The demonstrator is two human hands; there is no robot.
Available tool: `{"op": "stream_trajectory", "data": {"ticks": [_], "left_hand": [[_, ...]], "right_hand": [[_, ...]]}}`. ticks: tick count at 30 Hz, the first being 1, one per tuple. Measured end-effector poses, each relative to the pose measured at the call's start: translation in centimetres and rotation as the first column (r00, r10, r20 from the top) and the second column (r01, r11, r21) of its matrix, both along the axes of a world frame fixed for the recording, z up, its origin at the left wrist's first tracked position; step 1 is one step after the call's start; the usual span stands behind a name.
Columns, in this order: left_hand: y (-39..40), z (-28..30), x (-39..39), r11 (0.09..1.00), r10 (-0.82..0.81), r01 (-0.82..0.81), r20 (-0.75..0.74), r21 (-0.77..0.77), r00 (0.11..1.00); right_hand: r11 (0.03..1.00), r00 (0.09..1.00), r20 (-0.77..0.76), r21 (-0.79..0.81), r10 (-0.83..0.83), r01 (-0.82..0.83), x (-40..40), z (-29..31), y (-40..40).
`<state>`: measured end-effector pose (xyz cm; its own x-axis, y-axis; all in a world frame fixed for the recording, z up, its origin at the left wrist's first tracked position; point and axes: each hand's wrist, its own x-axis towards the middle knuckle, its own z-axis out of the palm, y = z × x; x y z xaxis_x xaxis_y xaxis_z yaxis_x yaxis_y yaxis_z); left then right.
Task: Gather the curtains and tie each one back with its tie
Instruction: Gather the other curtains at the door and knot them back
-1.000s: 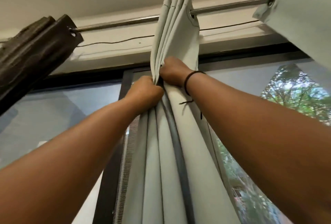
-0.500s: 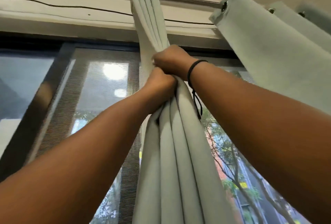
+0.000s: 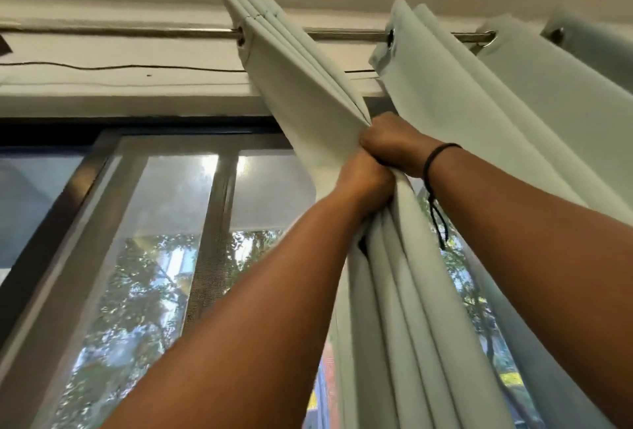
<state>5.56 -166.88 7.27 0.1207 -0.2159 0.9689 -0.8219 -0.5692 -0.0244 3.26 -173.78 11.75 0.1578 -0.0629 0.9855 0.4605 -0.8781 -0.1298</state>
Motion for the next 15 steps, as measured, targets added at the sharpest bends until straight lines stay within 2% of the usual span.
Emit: {"op": "stream_trajectory", "data": {"ticks": [7,11,13,15], "left_hand": [[5.5,-3.4,-0.4,0.972,-0.053,0.026,-0.111,-0.233,0.992],[10.8,-4.2,-2.4,0.952,-0.251,0.183,-0.285,-0.245,0.925],[13.4,-3.7,-3.6,0.895,-0.427,0.333,-0.359,-0.295,0.830],[15.0,-3.6,-4.4,0.823,-0.558,0.433,-0.382,-0.368,0.736]], "right_hand": [[0.974,0.971,-0.091,-0.031,0.223,-0.226,0.6,-2.0,6.0],[0.909,0.903,-0.112,-0.007,0.414,-0.417,0.2,-3.0,9.9],[0.828,0.821,-0.123,0.021,0.558,-0.560,-0.4,-3.2,10.4],[0.636,0.608,-0.222,0.080,0.762,-0.767,-0.7,-3.6,10.3]]}}
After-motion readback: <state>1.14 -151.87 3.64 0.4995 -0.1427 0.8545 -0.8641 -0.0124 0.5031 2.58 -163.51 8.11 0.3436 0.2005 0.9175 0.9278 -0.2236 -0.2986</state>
